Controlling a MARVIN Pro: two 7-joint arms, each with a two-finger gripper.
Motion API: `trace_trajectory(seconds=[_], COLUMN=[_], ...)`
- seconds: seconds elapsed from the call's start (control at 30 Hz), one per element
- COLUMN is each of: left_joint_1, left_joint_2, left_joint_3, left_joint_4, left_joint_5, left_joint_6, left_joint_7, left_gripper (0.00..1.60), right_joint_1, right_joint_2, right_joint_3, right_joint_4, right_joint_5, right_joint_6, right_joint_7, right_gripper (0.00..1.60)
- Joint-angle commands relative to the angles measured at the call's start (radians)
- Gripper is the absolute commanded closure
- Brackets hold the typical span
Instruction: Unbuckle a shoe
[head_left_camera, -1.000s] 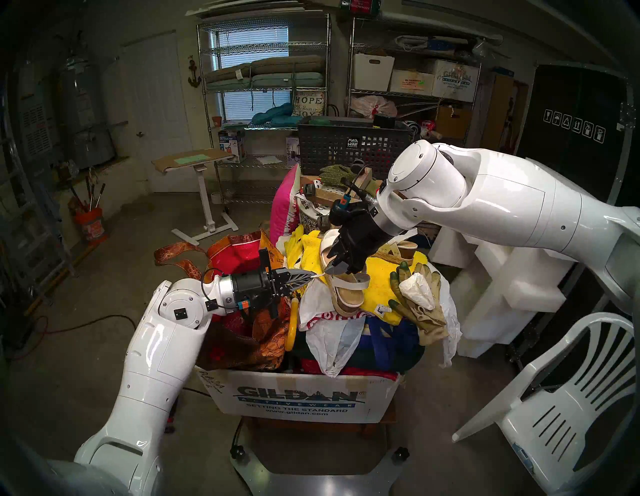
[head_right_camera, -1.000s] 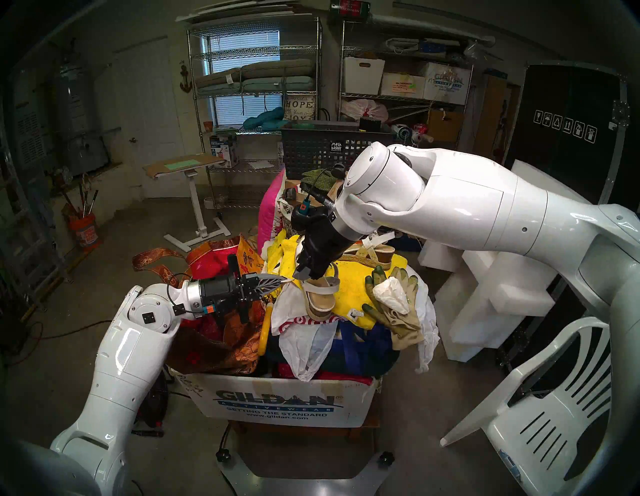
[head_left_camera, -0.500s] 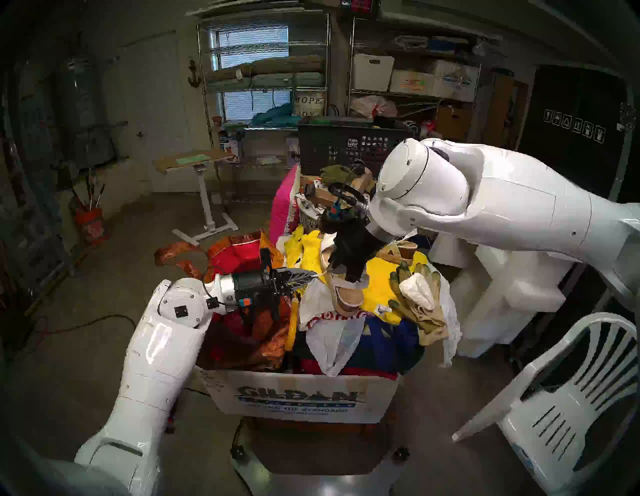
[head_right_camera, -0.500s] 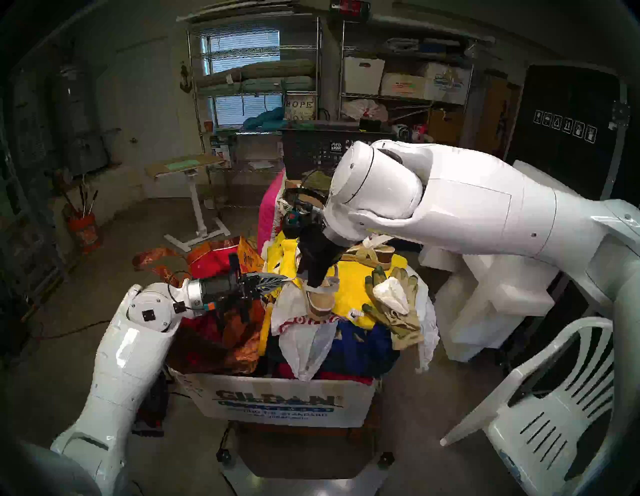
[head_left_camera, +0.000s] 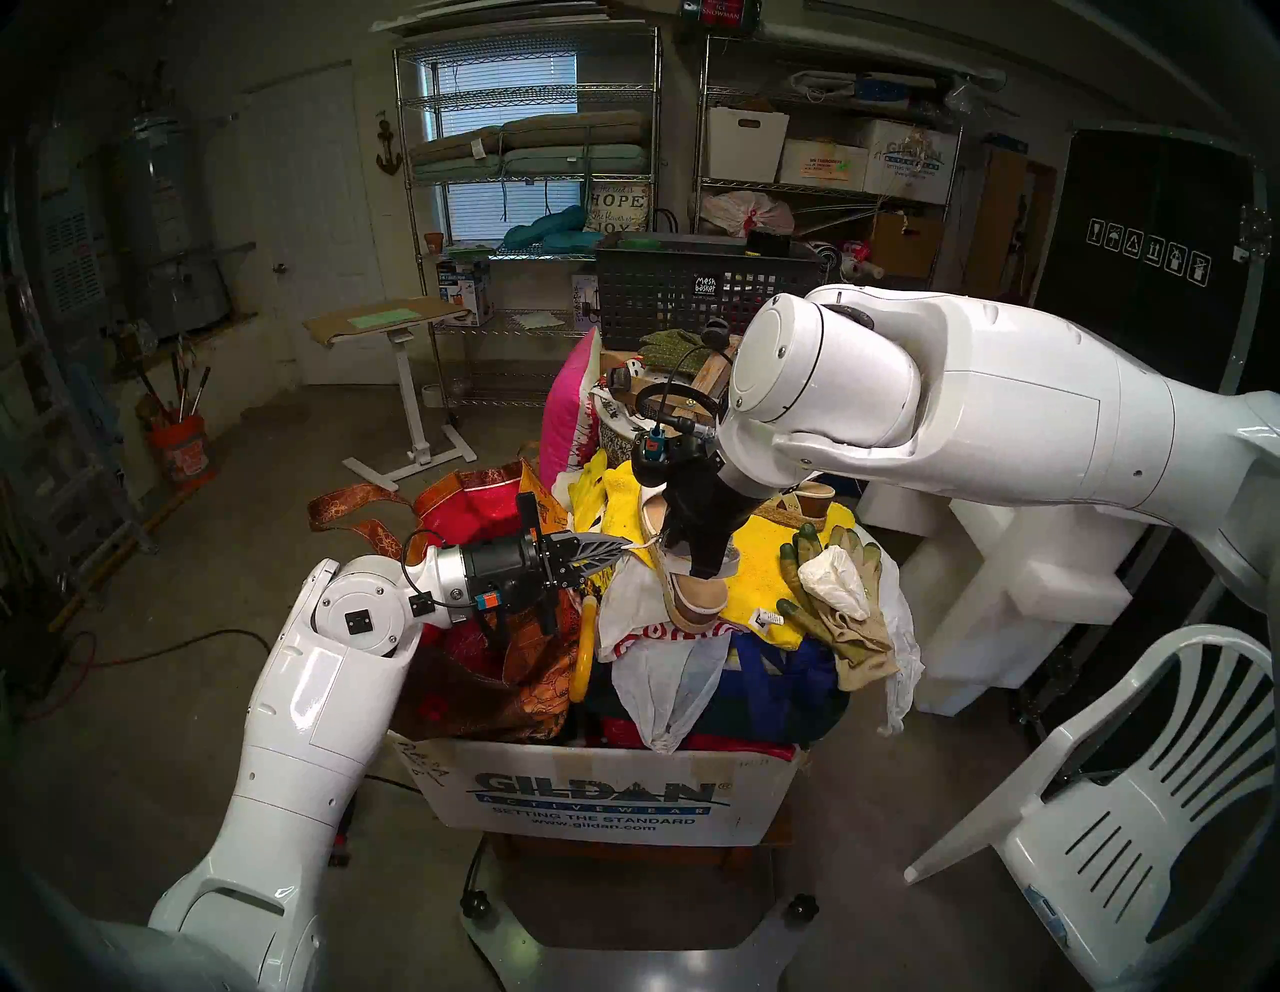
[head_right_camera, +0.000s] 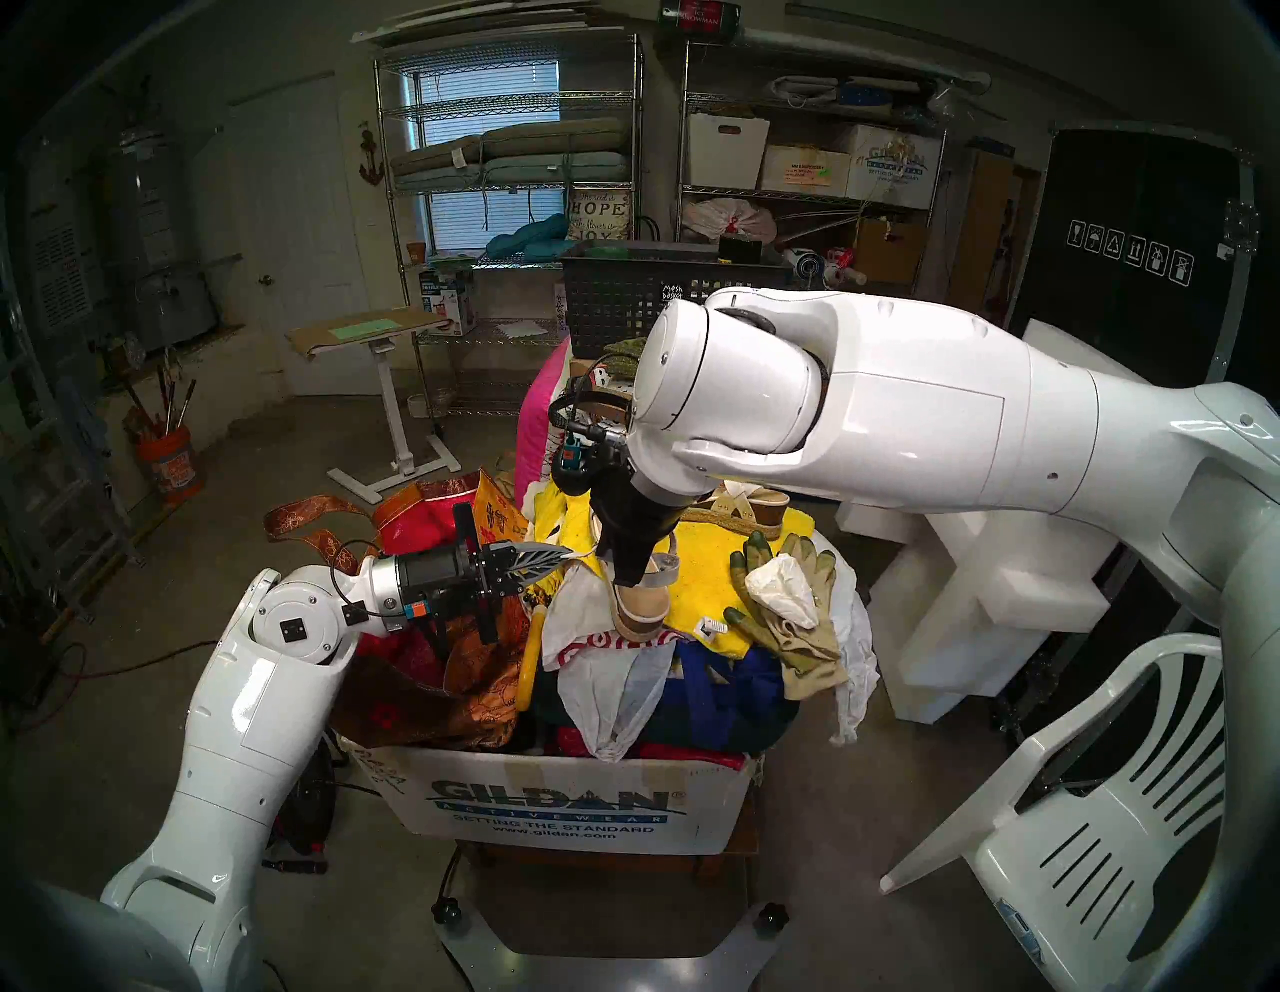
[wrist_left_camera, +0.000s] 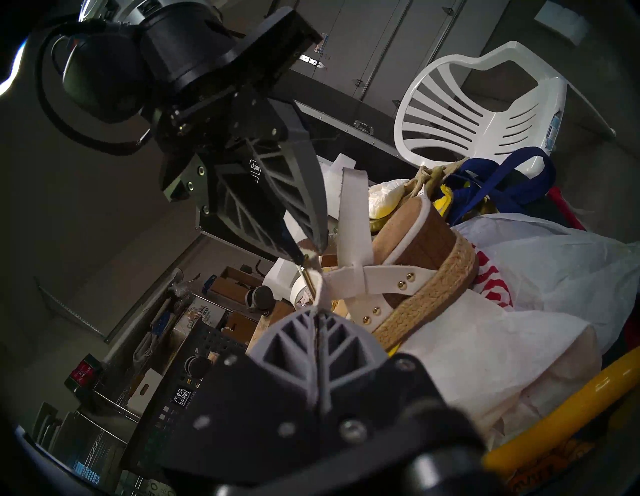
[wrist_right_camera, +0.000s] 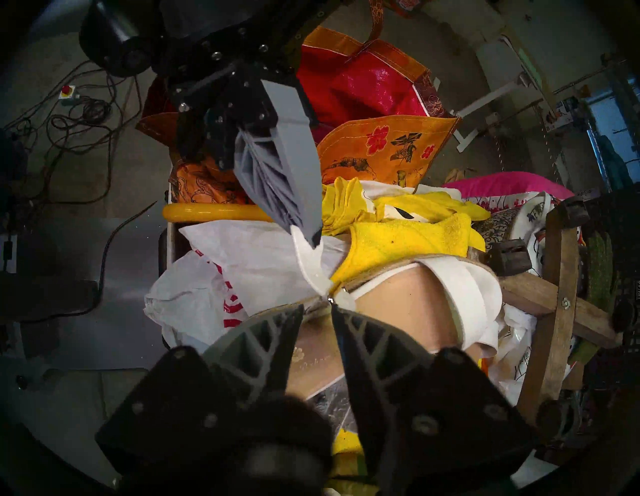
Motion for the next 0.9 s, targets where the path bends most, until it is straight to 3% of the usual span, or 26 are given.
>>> trace_trajectory(seconds=[0.0,0.2,0.27,0.3,0.43,0.5,0.8,0.83,0.87], left_joint_1=[0.002,0.009,0.010,0.010,0.010,0.010,0.014,0.014,0.013], left_joint_2=[0.005,0.004,0.005,0.005,0.003,0.003,0.001,0.001,0.000], left_joint_3=[-0.006,-0.005,-0.006,-0.007,-0.008,-0.008,-0.012,-0.012,-0.013], left_joint_4=[-0.029,-0.031,-0.035,-0.036,-0.035,-0.034,-0.041,-0.041,-0.040], left_joint_5=[-0.022,-0.026,-0.028,-0.029,-0.030,-0.031,-0.033,-0.032,-0.032], left_joint_6=[-0.007,-0.011,-0.010,-0.009,-0.011,-0.011,-0.009,-0.009,-0.010], left_joint_7=[0.001,0.000,0.000,0.000,0.000,0.000,0.002,0.002,0.003], left_gripper=[1.60,1.60,1.60,1.60,1.60,1.60,1.60,1.60,1.60], right_joint_1=[0.046,0.089,0.095,0.104,0.109,0.111,0.146,0.155,0.159], right_joint_2=[-0.025,-0.069,-0.079,-0.087,-0.094,-0.096,-0.084,-0.081,-0.076], right_joint_3=[-0.009,-0.068,-0.076,-0.086,-0.090,-0.091,-0.089,-0.089,-0.085], right_joint_4=[0.008,0.016,0.016,0.016,0.014,0.014,-0.008,-0.013,-0.020], right_joint_5=[-0.034,-0.087,-0.093,-0.103,-0.112,-0.117,-0.120,-0.116,-0.114], right_joint_6=[-0.001,-0.001,-0.001,-0.001,-0.001,-0.001,-0.001,-0.001,-0.001], right_joint_7=[0.005,0.044,0.050,0.057,0.054,0.051,0.042,0.046,0.038], right_gripper=[0.85,0.90,0.95,1.17,1.19,1.60,1.60,1.38,1.34])
